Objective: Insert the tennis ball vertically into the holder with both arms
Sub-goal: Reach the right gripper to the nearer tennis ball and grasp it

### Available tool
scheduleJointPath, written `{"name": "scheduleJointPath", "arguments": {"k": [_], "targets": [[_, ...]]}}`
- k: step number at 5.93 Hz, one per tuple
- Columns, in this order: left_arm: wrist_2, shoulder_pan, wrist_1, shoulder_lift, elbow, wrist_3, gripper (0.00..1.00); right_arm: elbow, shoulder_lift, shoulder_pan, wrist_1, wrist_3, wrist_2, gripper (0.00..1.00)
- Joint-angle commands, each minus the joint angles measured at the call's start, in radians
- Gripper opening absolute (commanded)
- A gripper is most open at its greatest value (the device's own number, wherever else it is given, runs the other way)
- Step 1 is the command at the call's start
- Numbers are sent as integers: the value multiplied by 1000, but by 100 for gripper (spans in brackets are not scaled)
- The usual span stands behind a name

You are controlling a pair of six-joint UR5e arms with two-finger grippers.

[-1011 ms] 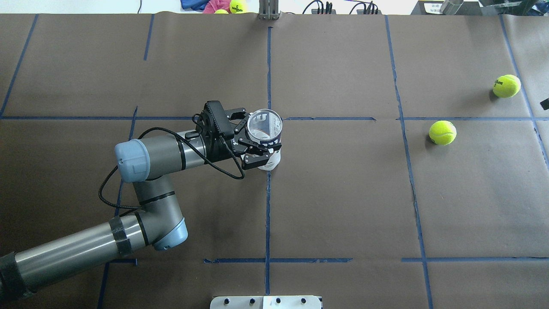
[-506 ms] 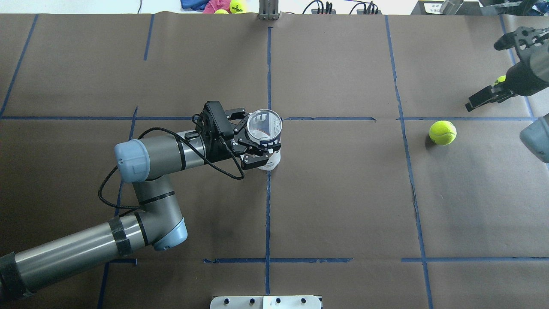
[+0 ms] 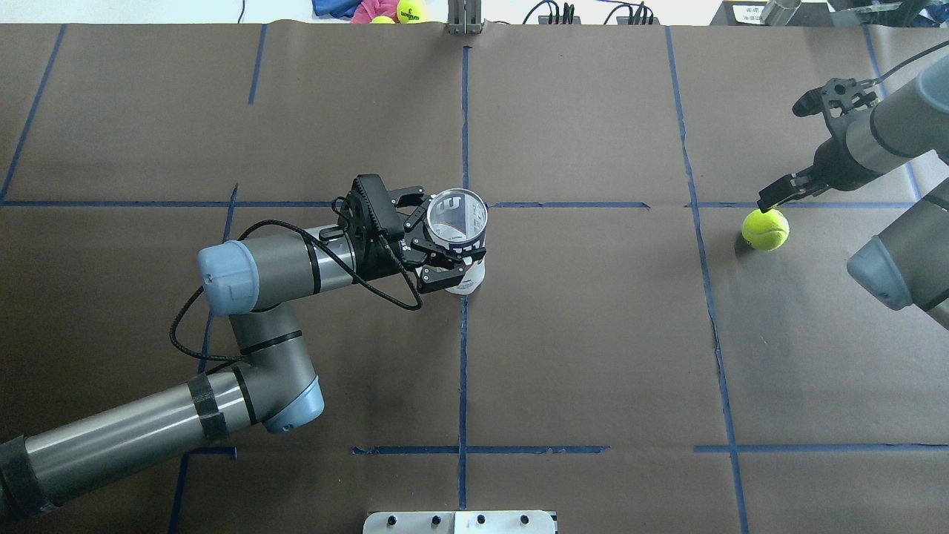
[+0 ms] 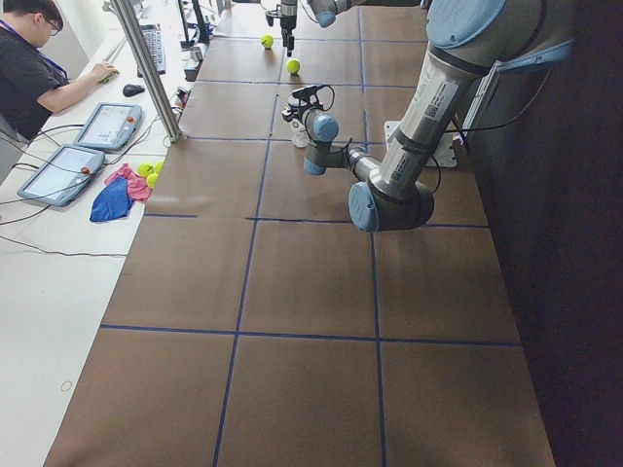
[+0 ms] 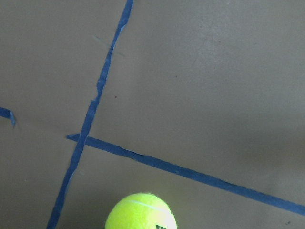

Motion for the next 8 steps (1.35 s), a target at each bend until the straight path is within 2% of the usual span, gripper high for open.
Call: {"name": "scheduleJointPath", "arguments": {"k": [1,3,4,5,6,8], "targets": [[0,0,0,0,0,0,89,-20,1,-55,1,3,-36,100],[0,0,0,0,0,2,89,-83,25,-98,1,-2,-77,99],[0,-3,0,0,0,2,89,-95,39,-98,1,-2,-77,71],[0,-3,0,0,0,2,89,-95,39,-98,1,1,-77,28],[0,0,0,0,0,2,89,-85,40,-97,1,3,-76,14],[8,0,2,0,2,2,89,-37,112,-74,-16,88,-55,7]]}}
